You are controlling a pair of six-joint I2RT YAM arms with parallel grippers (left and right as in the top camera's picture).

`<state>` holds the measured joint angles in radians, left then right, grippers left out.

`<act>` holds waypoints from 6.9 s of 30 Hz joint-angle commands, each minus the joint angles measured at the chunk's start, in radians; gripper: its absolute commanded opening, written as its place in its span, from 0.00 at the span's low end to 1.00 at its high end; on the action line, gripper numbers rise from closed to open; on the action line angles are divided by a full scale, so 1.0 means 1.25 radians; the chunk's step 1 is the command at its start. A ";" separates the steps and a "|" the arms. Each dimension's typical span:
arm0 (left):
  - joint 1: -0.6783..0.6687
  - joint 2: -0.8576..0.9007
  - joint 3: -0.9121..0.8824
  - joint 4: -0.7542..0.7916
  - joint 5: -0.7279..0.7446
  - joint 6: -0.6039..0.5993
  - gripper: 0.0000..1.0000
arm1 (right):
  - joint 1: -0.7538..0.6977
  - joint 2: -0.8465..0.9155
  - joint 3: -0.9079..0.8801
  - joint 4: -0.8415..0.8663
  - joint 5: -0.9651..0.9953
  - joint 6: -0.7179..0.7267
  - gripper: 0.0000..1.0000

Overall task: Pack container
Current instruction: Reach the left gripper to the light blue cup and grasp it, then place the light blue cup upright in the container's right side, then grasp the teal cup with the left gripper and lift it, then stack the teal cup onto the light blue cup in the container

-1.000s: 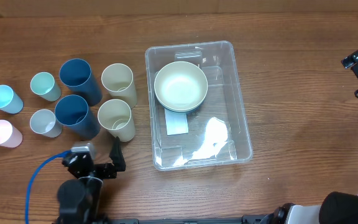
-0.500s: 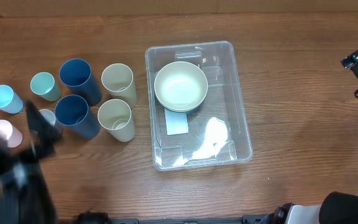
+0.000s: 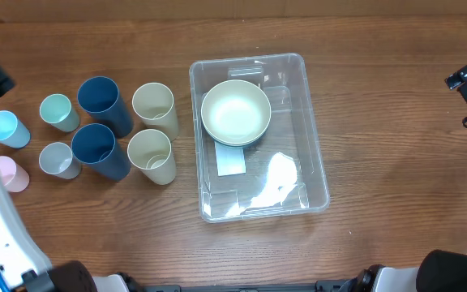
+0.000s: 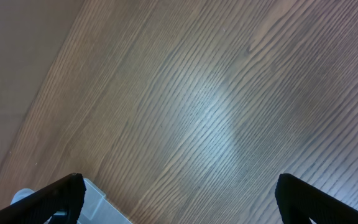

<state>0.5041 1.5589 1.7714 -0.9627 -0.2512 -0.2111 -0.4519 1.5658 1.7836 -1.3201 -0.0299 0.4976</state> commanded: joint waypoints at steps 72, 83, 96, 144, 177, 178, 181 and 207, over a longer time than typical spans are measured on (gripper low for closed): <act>-0.840 0.324 0.322 -0.303 0.362 0.146 0.08 | -0.002 0.000 0.002 0.004 -0.001 0.004 1.00; -0.968 0.596 0.322 -0.261 0.208 0.121 0.11 | -0.002 0.000 0.002 0.004 -0.001 0.003 1.00; -0.964 0.621 0.348 -0.238 0.205 0.113 0.21 | -0.002 0.000 0.002 0.004 -0.001 0.004 1.00; -0.021 0.869 0.676 -0.442 0.217 0.029 0.04 | -0.002 0.000 0.002 0.004 -0.001 0.003 1.00; -1.005 0.658 0.724 -0.548 0.144 0.203 0.08 | -0.002 0.000 0.002 0.004 -0.001 0.003 1.00; -1.007 0.675 0.724 -0.551 0.145 0.203 0.08 | -0.002 0.000 0.002 0.004 -0.001 0.003 1.00; -1.011 0.714 0.724 -0.549 0.145 0.202 0.08 | -0.002 0.000 0.002 0.004 -0.001 0.003 1.00; 0.040 0.102 0.331 -0.544 0.140 -0.056 0.57 | -0.002 0.000 0.002 0.004 -0.001 0.004 1.00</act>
<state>0.3981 1.6093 2.3711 -1.6737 -0.1654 -0.1822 -0.4519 1.5658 1.7836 -1.3201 -0.0299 0.4973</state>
